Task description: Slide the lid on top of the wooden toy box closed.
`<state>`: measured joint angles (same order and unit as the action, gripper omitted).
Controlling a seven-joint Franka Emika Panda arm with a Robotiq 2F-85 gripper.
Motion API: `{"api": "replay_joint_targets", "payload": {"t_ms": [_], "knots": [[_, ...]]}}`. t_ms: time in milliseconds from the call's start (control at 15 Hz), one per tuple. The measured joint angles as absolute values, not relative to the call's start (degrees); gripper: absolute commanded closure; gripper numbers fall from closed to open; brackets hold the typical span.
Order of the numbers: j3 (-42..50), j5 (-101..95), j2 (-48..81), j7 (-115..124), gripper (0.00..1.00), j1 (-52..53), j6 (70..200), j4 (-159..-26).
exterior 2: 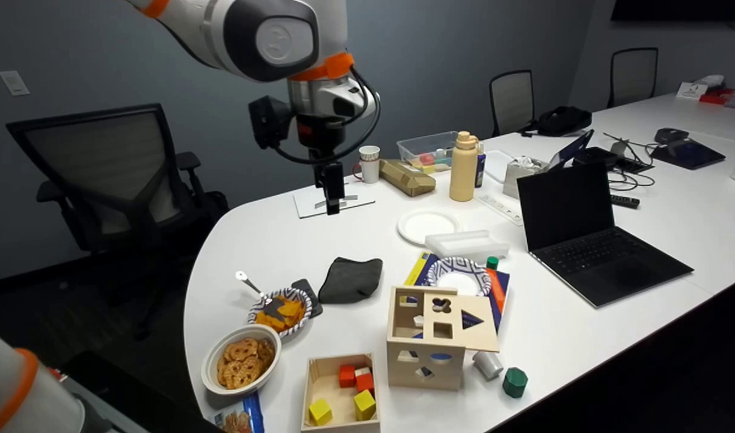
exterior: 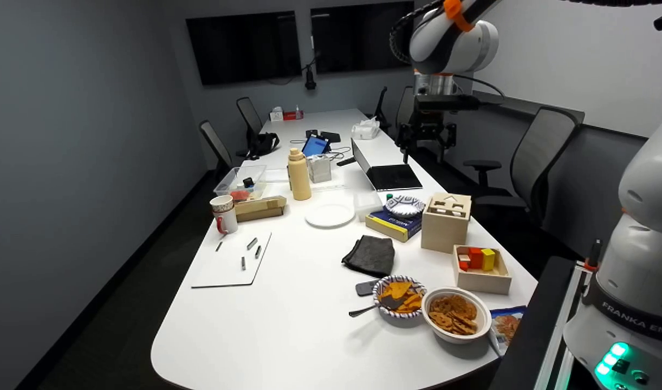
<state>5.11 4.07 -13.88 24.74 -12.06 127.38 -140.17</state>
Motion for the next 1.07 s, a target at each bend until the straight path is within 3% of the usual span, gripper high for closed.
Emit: {"api": "replay_joint_targets", "payload": {"t_ms": [1067], "knots": [[15.77, -1.33, 8.01, 62.06, 0.0, -14.33, 131.98, -128.99]]}}
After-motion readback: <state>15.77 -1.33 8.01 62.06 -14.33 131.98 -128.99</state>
